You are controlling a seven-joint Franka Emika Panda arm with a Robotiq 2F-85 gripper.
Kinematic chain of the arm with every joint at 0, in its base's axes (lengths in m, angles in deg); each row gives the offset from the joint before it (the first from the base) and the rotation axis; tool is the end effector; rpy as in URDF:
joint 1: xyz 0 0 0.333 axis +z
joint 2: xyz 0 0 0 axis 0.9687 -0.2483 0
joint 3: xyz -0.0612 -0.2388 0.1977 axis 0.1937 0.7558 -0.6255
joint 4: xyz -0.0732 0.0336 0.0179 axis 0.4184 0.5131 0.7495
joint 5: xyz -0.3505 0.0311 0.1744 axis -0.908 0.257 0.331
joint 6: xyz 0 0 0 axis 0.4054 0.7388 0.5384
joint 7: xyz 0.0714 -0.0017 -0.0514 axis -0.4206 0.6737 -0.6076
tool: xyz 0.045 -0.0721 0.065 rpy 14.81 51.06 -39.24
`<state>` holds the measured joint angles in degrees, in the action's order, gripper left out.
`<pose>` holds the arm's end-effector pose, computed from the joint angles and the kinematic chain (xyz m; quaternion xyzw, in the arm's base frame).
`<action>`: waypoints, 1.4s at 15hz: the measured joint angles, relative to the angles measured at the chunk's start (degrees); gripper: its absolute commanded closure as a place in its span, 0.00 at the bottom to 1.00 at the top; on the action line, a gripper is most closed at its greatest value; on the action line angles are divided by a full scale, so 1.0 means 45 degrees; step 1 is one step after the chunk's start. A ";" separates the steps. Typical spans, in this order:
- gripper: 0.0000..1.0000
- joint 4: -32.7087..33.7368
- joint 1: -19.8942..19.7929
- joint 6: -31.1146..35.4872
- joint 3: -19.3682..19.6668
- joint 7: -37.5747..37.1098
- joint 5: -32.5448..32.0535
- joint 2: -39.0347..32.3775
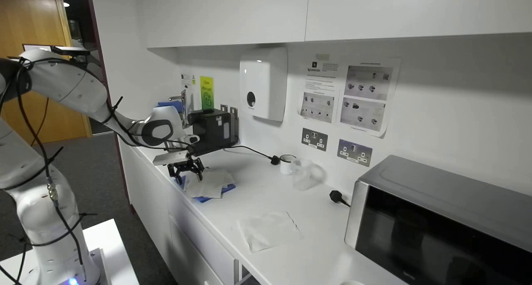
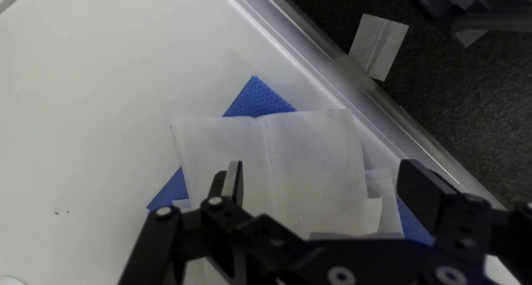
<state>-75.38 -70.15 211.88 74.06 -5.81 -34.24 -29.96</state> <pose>0.4008 0.0385 0.3635 0.9238 0.3617 0.0637 0.1079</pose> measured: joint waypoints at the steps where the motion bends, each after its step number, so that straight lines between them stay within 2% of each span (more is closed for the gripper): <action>1: 0.00 -0.0120 0.0061 0.0000 0.0017 0.0010 0.0123 0.0119; 5: 0.00 -0.0553 0.0270 0.0003 0.0123 0.0021 0.0474 0.0507; 18: 0.00 -0.0574 0.0271 -0.0027 0.0114 -0.0022 0.0478 0.0334; 21: 0.00 -0.0574 0.0231 -0.0026 0.0051 -0.0091 0.0088 0.0296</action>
<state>-77.97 -69.11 211.76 74.29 -6.22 -33.85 -28.62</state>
